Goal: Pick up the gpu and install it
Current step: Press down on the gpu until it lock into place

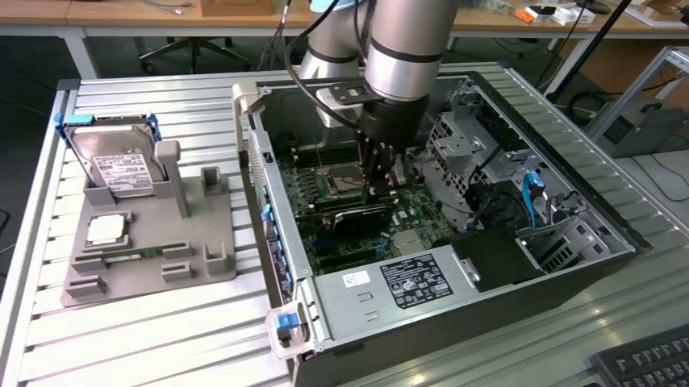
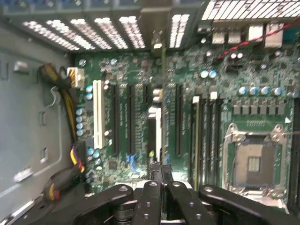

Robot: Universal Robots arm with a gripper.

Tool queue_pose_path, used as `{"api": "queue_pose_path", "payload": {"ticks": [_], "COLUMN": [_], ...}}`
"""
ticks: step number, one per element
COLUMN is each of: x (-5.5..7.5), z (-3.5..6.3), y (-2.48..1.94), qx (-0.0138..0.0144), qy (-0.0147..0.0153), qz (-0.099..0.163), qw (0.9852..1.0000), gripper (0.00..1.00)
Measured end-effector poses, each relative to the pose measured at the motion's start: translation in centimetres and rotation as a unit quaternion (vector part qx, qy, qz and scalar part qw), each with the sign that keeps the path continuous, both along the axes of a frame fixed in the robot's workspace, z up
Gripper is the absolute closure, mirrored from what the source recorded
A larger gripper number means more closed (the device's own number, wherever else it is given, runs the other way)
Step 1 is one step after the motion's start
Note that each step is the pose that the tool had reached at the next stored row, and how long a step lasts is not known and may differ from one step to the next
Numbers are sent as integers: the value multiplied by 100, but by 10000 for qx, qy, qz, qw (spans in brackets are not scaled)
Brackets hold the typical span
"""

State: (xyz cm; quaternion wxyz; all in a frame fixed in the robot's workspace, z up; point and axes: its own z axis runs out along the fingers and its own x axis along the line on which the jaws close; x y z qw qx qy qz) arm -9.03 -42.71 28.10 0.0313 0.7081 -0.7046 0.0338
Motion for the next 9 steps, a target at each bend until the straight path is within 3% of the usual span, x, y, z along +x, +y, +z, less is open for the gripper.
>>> {"api": "queue_pose_path", "payload": {"ticks": [3, 9], "x": [-105, -373], "z": [-20, -73], "y": [58, 67], "qx": [0, -5], "qy": [0, 0], "qz": [0, 0], "qw": [10000, 10000], "gripper": [89, 89]}}
